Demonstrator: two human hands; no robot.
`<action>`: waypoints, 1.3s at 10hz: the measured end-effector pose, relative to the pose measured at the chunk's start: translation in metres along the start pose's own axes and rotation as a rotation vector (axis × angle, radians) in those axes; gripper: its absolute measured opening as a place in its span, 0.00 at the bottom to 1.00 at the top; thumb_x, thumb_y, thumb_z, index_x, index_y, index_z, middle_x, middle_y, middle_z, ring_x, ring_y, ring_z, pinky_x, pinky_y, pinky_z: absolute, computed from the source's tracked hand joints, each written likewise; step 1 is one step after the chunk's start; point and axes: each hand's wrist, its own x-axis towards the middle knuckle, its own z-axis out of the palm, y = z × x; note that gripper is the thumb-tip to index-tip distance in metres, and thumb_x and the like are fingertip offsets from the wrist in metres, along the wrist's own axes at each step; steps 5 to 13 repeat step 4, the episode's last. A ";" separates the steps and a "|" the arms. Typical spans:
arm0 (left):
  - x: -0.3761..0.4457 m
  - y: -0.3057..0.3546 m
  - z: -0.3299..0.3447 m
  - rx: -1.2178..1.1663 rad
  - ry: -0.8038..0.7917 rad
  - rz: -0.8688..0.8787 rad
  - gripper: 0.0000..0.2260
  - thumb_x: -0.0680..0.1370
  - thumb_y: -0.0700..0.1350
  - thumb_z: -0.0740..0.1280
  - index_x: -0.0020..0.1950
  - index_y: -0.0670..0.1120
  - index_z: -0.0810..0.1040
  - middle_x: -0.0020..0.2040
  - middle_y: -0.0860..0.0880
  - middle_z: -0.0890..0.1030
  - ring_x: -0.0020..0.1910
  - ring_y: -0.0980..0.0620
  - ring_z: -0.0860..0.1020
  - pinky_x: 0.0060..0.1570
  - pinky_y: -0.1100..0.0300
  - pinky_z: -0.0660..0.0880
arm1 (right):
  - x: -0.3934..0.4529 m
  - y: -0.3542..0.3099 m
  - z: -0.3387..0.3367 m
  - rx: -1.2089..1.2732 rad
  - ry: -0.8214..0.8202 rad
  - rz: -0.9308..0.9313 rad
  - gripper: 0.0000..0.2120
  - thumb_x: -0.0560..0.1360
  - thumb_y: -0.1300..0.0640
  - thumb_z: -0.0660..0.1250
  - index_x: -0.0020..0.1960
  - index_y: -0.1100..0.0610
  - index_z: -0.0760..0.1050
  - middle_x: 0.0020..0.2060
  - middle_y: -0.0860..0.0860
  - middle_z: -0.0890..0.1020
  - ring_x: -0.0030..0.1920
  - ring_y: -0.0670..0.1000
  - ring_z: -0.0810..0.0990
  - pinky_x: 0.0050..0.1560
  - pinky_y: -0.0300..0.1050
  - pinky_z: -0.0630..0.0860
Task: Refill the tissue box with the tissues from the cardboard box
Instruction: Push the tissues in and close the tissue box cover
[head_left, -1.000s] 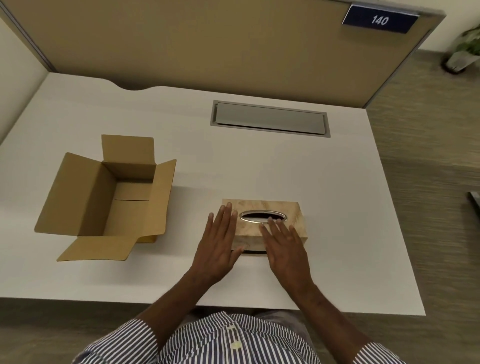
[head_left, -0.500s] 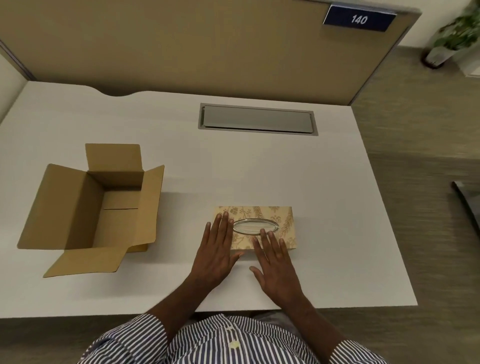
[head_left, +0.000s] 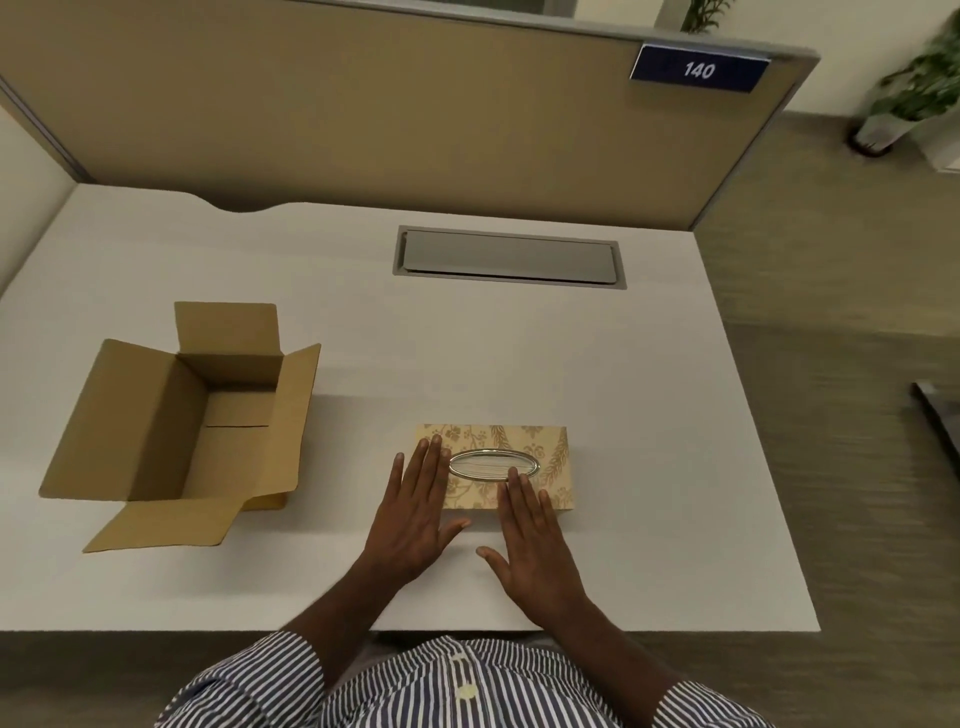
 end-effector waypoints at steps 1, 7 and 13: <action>0.000 0.001 0.000 0.033 -0.012 -0.012 0.40 0.81 0.67 0.49 0.81 0.39 0.51 0.82 0.40 0.49 0.82 0.41 0.49 0.77 0.38 0.52 | 0.000 0.003 -0.006 0.087 0.049 0.006 0.39 0.83 0.35 0.48 0.82 0.62 0.49 0.82 0.58 0.48 0.82 0.55 0.47 0.79 0.51 0.50; 0.018 0.007 -0.011 -0.040 0.111 -0.050 0.39 0.81 0.65 0.50 0.81 0.37 0.52 0.82 0.39 0.51 0.82 0.41 0.50 0.78 0.41 0.50 | 0.032 0.029 -0.028 0.085 0.137 0.059 0.38 0.80 0.39 0.52 0.79 0.66 0.58 0.80 0.62 0.57 0.80 0.60 0.56 0.79 0.50 0.45; 0.018 0.007 -0.011 -0.040 0.111 -0.050 0.39 0.81 0.65 0.50 0.81 0.37 0.52 0.82 0.39 0.51 0.82 0.41 0.50 0.78 0.41 0.50 | 0.032 0.029 -0.028 0.085 0.137 0.059 0.38 0.80 0.39 0.52 0.79 0.66 0.58 0.80 0.62 0.57 0.80 0.60 0.56 0.79 0.50 0.45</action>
